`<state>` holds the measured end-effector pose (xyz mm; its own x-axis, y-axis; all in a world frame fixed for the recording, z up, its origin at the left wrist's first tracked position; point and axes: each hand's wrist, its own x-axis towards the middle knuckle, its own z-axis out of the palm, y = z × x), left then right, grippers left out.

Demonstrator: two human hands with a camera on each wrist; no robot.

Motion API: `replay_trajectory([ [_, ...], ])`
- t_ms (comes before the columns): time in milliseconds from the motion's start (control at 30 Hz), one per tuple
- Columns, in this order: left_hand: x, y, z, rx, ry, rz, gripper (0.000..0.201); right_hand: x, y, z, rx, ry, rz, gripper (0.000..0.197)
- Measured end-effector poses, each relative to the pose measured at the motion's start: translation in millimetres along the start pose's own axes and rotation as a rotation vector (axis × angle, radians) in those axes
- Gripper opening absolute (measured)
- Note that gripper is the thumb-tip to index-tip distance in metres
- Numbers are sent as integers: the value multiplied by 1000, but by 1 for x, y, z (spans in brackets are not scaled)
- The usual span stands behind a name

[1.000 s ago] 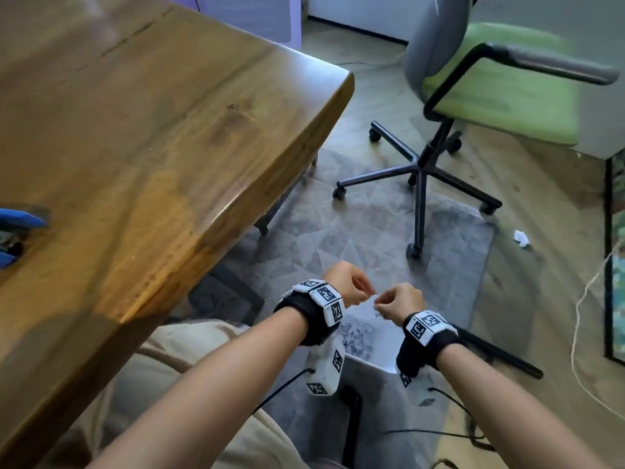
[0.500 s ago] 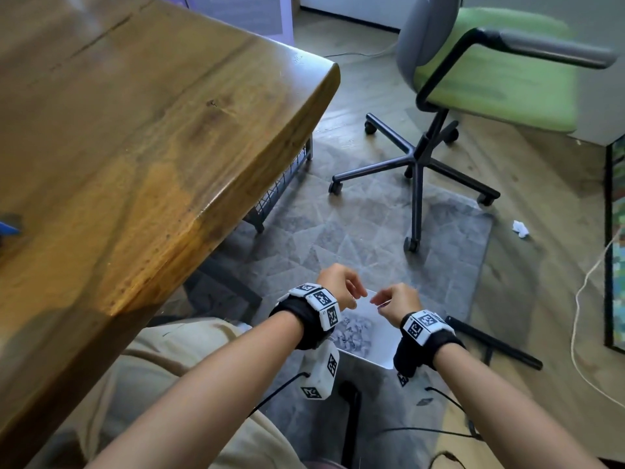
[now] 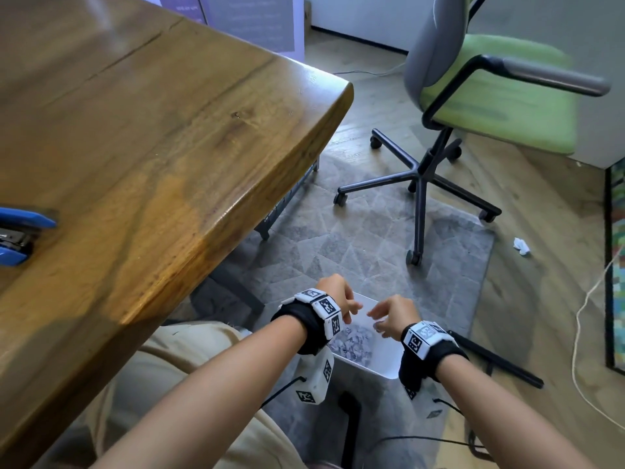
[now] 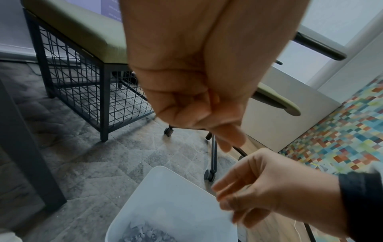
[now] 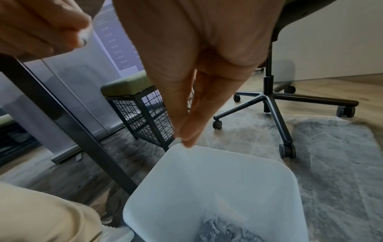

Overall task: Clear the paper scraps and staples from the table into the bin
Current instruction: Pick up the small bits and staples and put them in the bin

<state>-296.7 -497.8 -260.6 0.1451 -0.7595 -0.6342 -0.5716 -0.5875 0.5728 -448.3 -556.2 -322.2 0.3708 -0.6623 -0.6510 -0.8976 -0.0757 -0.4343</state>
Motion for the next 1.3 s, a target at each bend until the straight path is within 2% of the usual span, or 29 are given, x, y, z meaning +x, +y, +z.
replay_trajectory([
  [33,-2,1,-3,24,17,-3,18,-2,-3,-2,0,11,-2,10],
  [67,-4,2,-7,40,28,-10,19,-2,-5,-4,-16,34,-16,20],
  [133,-9,2,-15,74,2,-14,42,-5,-11,-9,-95,34,-38,32],
  [200,-16,2,-24,165,-57,13,59,-10,-18,-17,-172,-26,-121,21],
  [300,-30,-2,-38,204,-99,21,73,-16,-30,-27,-265,-173,-254,50],
  [333,-36,-4,-41,207,-93,12,74,-19,-37,-32,-281,-182,-287,53],
  [400,-49,-6,-47,205,-54,0,72,-28,-55,-43,-288,-131,-365,47],
  [500,-79,-5,-62,151,15,24,62,-48,-90,-63,-157,19,-503,21],
  [567,-106,-3,-75,99,53,83,55,-63,-118,-76,-99,105,-608,17],
  [700,-170,-8,-103,-11,134,259,41,-105,-183,-94,-7,93,-815,2],
  [800,-218,-22,-130,-104,240,331,31,-141,-235,-97,-26,62,-985,6],
  [900,-264,-44,-160,-165,410,329,26,-165,-283,-84,-79,77,-1118,16],
  [967,-291,-62,-178,-141,513,284,28,-175,-309,-68,-134,56,-1150,18],
  [1067,-337,-105,-196,-110,638,146,29,-189,-349,-33,-295,-1,-1218,11],
  [1167,-382,-155,-197,3,773,-30,35,-201,-382,2,-575,-41,-1264,30],
  [1233,-411,-186,-189,-1,804,-188,53,-212,-399,23,-778,-86,-1247,47],
  [1300,-439,-214,-177,-38,771,-372,80,-219,-413,39,-913,-132,-1207,60],
])
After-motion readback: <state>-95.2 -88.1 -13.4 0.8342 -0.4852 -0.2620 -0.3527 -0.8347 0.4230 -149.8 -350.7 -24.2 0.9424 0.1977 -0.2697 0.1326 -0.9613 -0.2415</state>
